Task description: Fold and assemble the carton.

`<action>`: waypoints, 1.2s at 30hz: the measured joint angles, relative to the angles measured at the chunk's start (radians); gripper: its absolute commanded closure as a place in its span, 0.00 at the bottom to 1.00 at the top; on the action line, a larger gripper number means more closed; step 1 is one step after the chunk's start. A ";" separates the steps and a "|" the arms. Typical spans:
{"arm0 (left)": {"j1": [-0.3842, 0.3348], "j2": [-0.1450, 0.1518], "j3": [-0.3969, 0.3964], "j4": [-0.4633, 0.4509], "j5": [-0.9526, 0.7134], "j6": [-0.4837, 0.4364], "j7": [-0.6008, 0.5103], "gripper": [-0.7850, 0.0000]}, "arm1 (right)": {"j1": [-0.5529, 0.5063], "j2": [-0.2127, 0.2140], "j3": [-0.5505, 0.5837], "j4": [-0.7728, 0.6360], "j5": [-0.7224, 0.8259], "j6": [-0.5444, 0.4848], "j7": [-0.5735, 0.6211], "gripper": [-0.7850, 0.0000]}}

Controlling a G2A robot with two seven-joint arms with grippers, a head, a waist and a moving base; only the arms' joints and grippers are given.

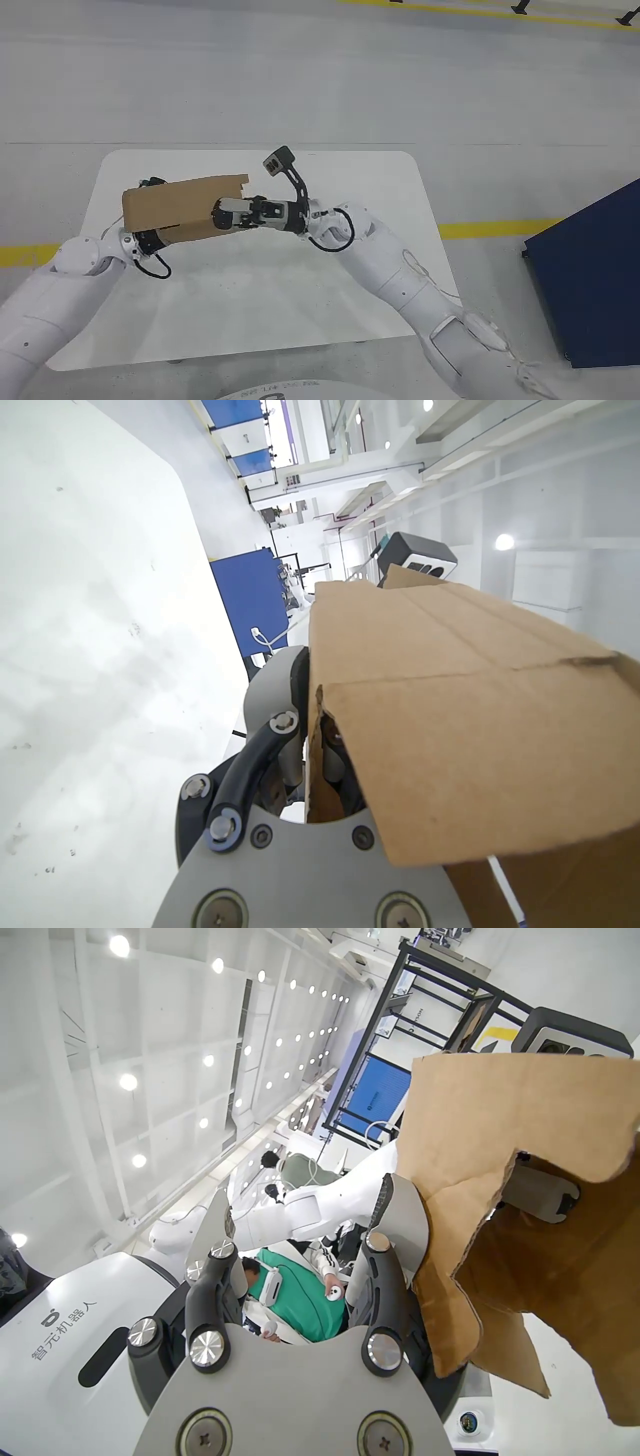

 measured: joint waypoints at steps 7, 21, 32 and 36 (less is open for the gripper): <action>-0.005 -0.015 -0.010 0.026 -0.039 0.016 -0.054 1.00 | -0.005 -0.002 0.009 -0.005 -0.010 0.017 0.001 0.32; -0.028 -0.015 -0.085 0.092 0.236 -0.139 0.139 1.00 | -0.060 0.007 0.067 -0.055 0.070 -0.019 0.093 0.18; 0.028 -0.003 -0.152 0.023 0.170 -0.100 0.088 1.00 | -0.136 0.043 0.195 -0.047 -0.030 0.049 0.060 0.36; 0.036 -0.002 -0.162 0.010 0.146 -0.079 0.033 1.00 | -0.153 0.051 0.205 -0.078 -0.099 0.120 0.036 0.49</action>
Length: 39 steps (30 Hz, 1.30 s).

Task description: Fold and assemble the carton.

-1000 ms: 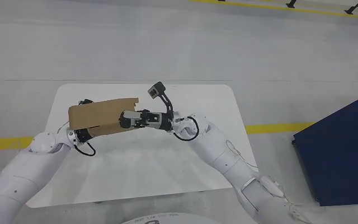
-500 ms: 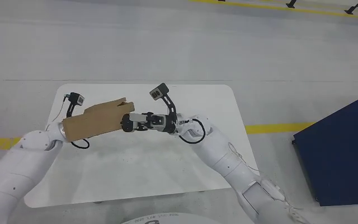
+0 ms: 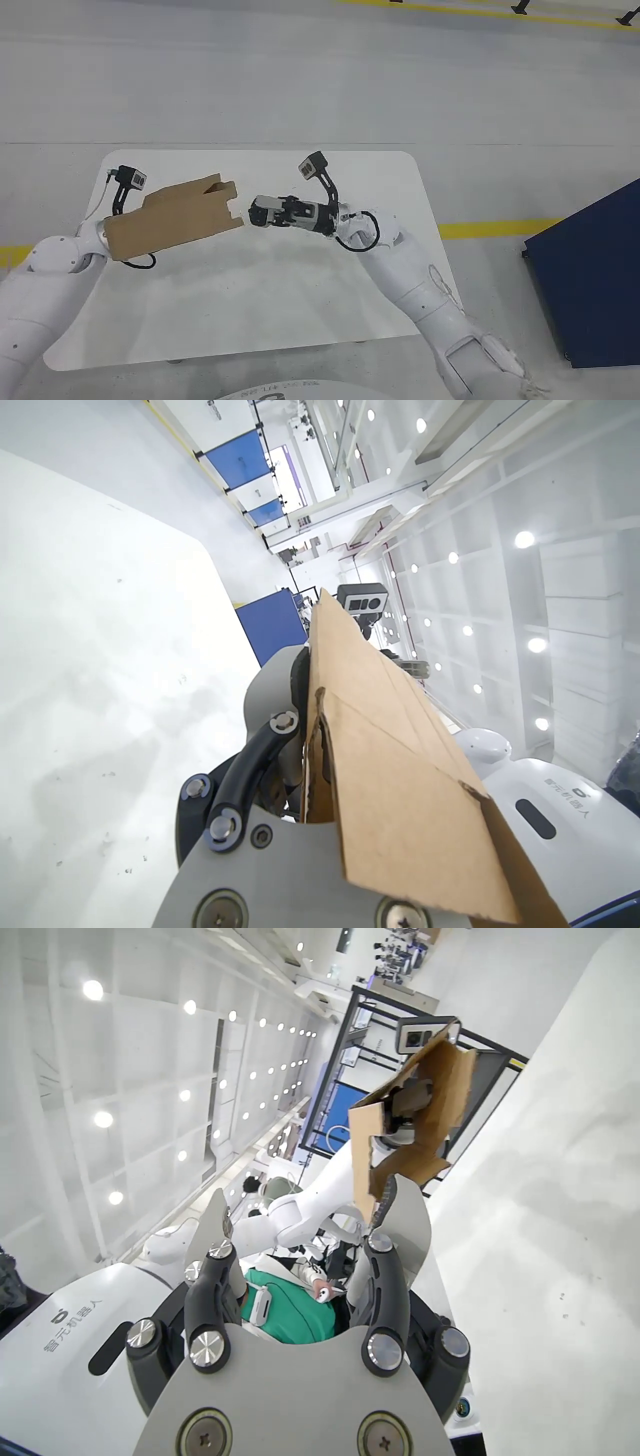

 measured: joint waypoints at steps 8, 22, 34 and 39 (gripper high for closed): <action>0.000 -0.009 0.002 -0.010 0.002 0.031 -0.031 1.00 | 0.013 -0.003 -0.037 -0.024 -0.012 0.066 0.045 0.50; 0.007 -0.022 -0.018 -0.006 -0.087 0.072 -0.128 1.00 | 0.013 0.002 0.000 -0.013 0.003 0.032 0.040 0.27; 0.011 -0.034 -0.015 -0.006 -0.047 0.078 -0.140 1.00 | 0.047 -0.010 -0.078 -0.024 0.005 0.067 0.105 0.40; 0.017 -0.038 -0.014 -0.011 -0.035 0.079 -0.136 1.00 | 0.059 -0.015 -0.096 -0.013 0.011 0.066 0.114 0.50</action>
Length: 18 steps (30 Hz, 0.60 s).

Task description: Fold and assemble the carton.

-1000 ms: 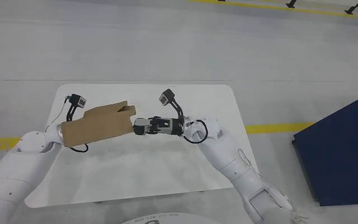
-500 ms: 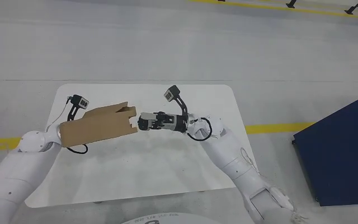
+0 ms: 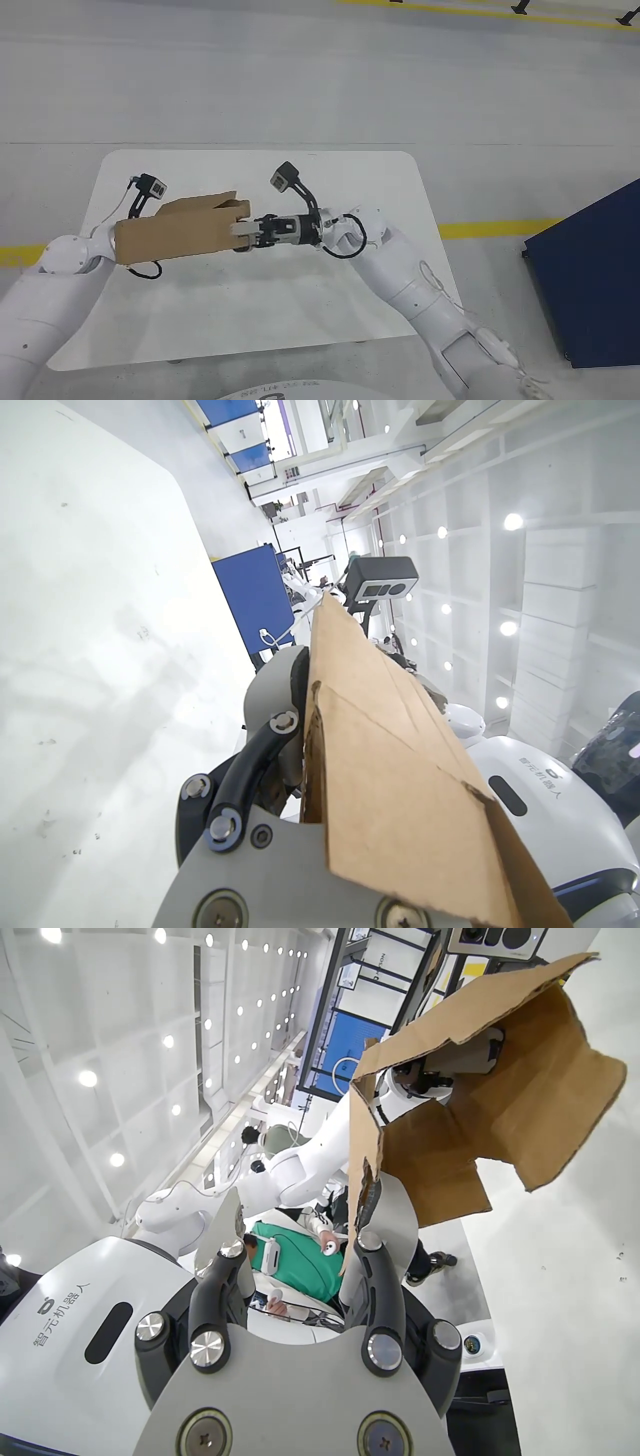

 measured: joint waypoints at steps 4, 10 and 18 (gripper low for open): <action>0.002 -0.003 -0.002 -0.003 0.008 0.003 0.000 1.00 | 0.012 -0.005 -0.020 0.015 0.000 0.001 0.002 0.50; 0.006 -0.007 -0.003 -0.012 0.024 0.006 -0.002 1.00 | 0.036 -0.015 -0.053 0.042 0.000 0.011 0.003 0.52; 0.019 -0.007 -0.017 -0.040 0.046 0.007 0.000 1.00 | 0.058 -0.023 -0.068 0.065 0.013 0.004 0.002 1.00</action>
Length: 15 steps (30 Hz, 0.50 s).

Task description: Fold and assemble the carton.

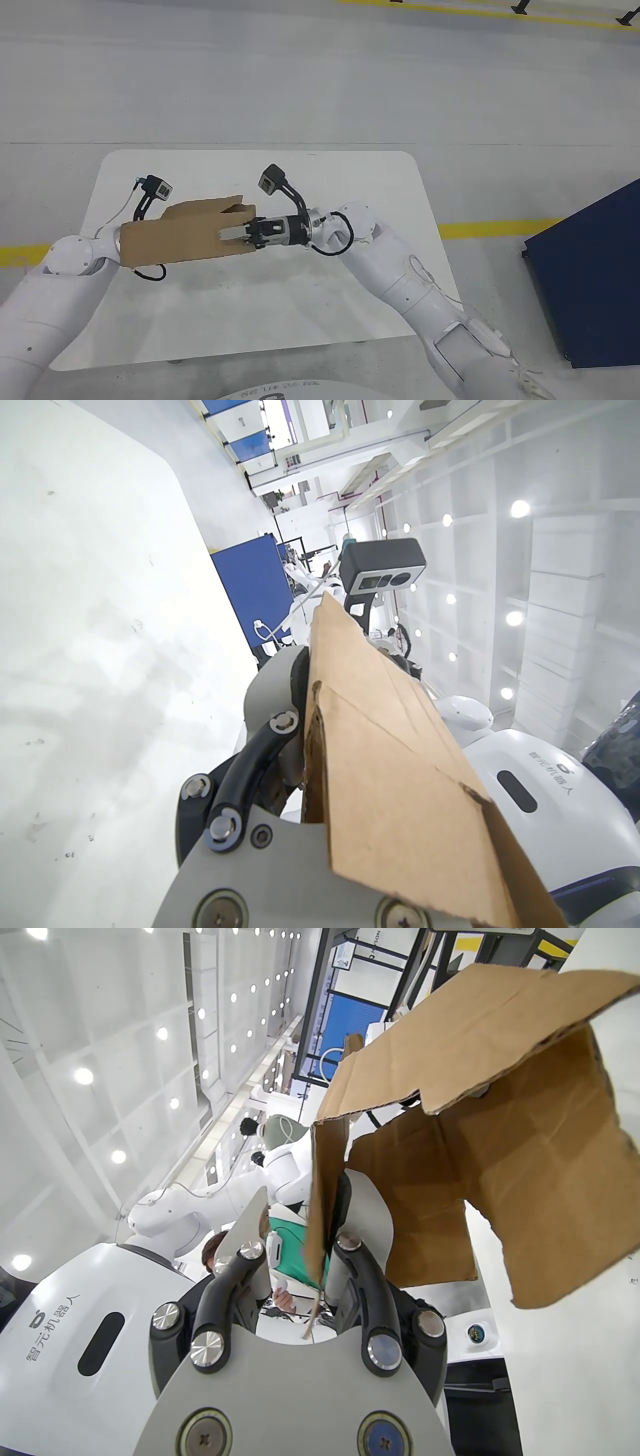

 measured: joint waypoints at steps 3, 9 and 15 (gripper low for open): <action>0.007 0.001 -0.007 -0.017 0.011 -0.001 0.000 1.00 | 0.001 0.000 0.005 0.006 0.007 -0.005 0.000 1.00; 0.019 0.005 -0.025 -0.057 0.057 -0.003 0.022 0.00 | -0.003 -0.001 0.019 0.010 0.030 -0.021 -0.010 1.00; 0.026 0.006 -0.034 -0.076 0.078 0.000 0.040 0.00 | -0.020 0.000 0.047 0.004 0.079 -0.064 -0.026 1.00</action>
